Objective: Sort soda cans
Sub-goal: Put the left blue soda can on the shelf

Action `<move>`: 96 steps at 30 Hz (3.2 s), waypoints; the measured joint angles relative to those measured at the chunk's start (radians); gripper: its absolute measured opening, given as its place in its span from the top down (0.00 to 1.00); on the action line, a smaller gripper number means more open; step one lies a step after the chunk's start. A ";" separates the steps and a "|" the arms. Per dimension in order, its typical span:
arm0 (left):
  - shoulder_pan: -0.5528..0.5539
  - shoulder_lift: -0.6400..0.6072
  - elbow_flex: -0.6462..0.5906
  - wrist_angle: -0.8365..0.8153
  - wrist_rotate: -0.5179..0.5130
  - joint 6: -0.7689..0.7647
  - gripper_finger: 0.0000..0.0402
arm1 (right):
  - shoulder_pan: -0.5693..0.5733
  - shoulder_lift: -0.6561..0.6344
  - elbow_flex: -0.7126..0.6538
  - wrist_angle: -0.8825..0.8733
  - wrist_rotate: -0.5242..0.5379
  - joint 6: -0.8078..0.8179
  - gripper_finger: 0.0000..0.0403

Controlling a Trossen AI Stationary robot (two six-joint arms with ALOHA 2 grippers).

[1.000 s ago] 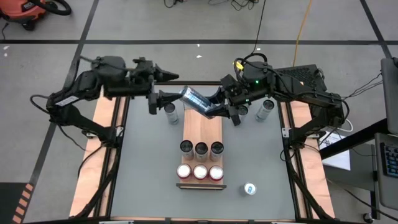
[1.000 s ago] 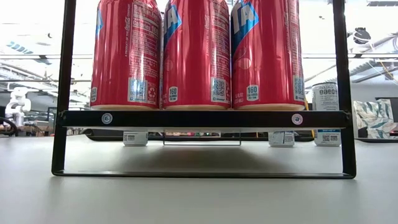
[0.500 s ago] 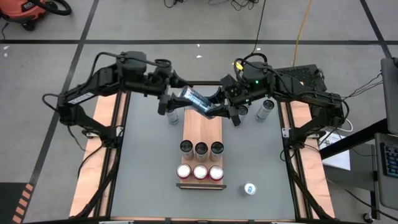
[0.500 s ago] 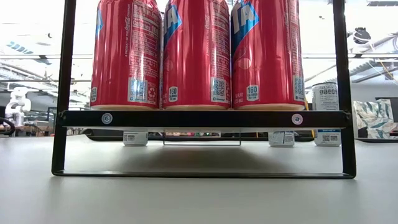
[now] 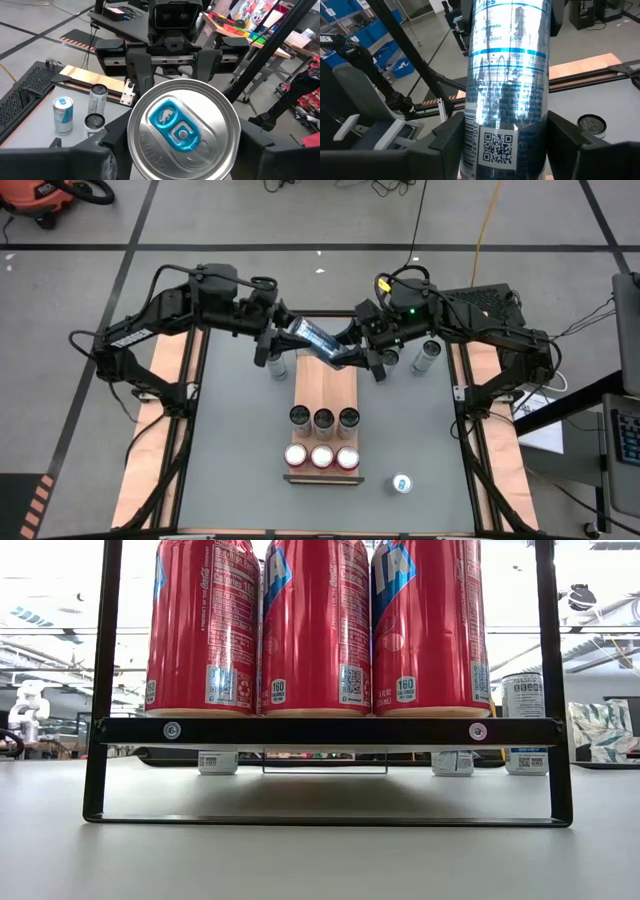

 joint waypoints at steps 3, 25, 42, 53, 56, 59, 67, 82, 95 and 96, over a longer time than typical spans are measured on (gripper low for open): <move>0.000 0.000 0.000 0.000 -0.001 0.002 0.44 | 0.000 0.000 0.000 -0.001 0.006 -0.001 0.49; 0.026 -0.053 -0.001 -0.207 -0.122 0.020 0.44 | 0.000 -0.021 0.000 -0.322 0.073 -0.022 0.35; 0.033 -0.014 -0.131 -0.360 -0.229 0.056 0.44 | -0.032 -0.084 0.000 -0.529 0.080 -0.080 0.35; 0.028 -0.010 -0.309 -0.295 -0.229 0.028 0.44 | -0.028 -0.091 0.000 -0.538 0.076 -0.041 0.35; 0.016 -0.012 -0.338 -0.253 -0.238 0.022 0.44 | -0.028 -0.091 0.000 -0.538 0.076 -0.015 0.35; -0.003 -0.003 -0.345 -0.256 -0.241 0.028 0.44 | -0.028 -0.091 0.000 -0.538 0.076 0.007 0.35; -0.055 0.071 -0.343 -0.265 -0.286 0.076 0.44 | -0.028 -0.091 0.000 -0.538 0.078 0.055 0.35; -0.081 0.196 -0.343 -0.271 -0.291 0.101 0.44 | -0.027 -0.091 0.000 -0.538 0.152 0.096 0.35; -0.081 0.256 -0.343 -0.297 -0.290 0.103 0.43 | -0.027 -0.090 0.000 -0.538 0.156 0.089 0.35; -0.081 0.259 -0.343 -0.295 -0.289 0.106 0.43 | -0.027 -0.090 0.000 -0.538 0.156 0.089 0.35</move>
